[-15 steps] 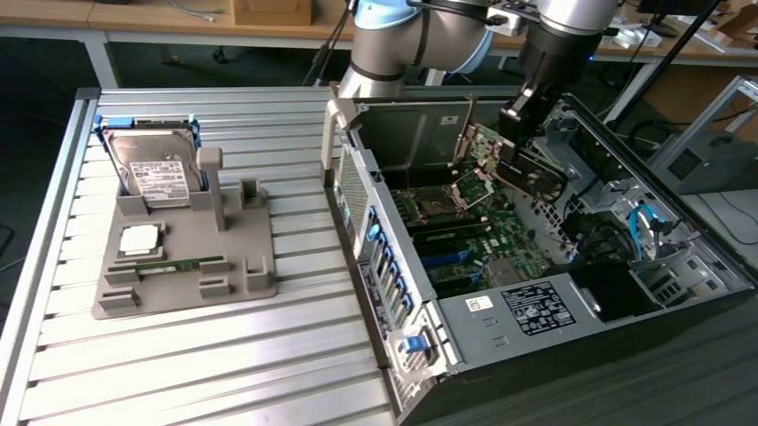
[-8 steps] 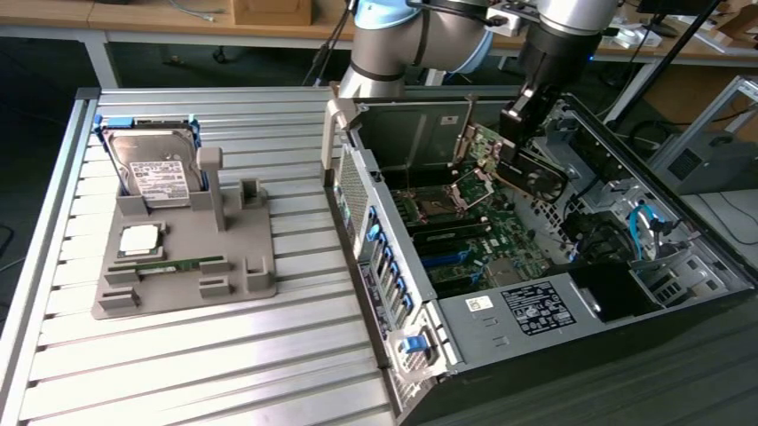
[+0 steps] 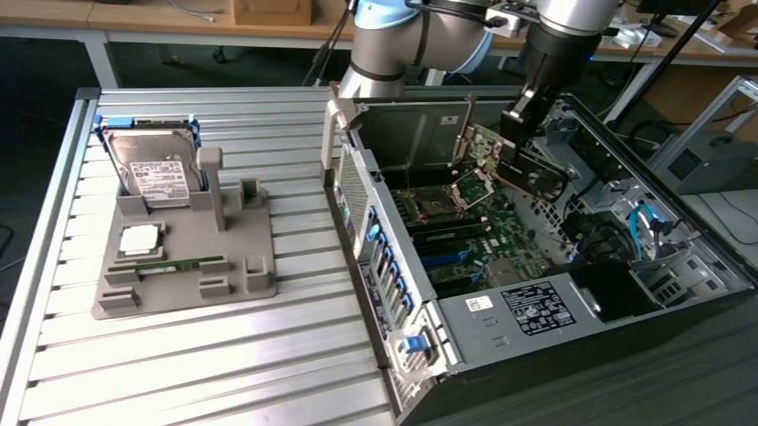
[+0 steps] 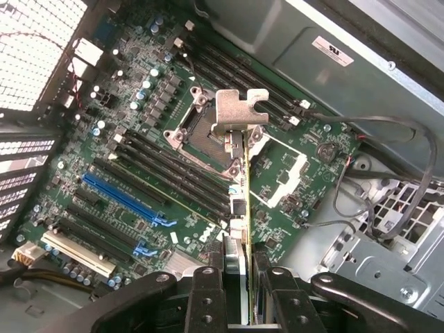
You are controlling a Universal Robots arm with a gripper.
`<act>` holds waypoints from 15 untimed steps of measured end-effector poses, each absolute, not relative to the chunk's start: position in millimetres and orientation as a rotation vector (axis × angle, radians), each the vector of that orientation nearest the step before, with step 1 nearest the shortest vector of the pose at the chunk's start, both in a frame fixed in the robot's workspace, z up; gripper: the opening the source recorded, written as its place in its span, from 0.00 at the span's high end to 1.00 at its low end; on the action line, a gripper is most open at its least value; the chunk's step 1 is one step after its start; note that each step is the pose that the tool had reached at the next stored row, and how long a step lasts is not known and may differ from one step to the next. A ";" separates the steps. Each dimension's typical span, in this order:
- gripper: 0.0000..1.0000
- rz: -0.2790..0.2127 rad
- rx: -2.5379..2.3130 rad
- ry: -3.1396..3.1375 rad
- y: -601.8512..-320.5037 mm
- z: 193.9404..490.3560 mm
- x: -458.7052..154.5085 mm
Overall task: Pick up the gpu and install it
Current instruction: 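Insert the gpu into the slot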
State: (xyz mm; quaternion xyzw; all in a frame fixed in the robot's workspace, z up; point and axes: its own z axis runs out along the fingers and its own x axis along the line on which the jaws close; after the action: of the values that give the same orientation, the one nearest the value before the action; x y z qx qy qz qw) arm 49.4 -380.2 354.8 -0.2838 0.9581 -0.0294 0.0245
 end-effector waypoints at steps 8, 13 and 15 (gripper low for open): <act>0.73 -0.089 -0.937 2.945 -380.2 354.7 49.4; 0.73 -0.088 -0.971 2.933 -380.2 354.7 49.4; 0.73 -0.088 -0.982 2.929 -380.2 354.6 49.4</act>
State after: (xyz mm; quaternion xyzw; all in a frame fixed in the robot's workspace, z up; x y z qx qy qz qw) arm 49.4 -380.2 354.6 -0.3178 0.9474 -0.0285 0.0255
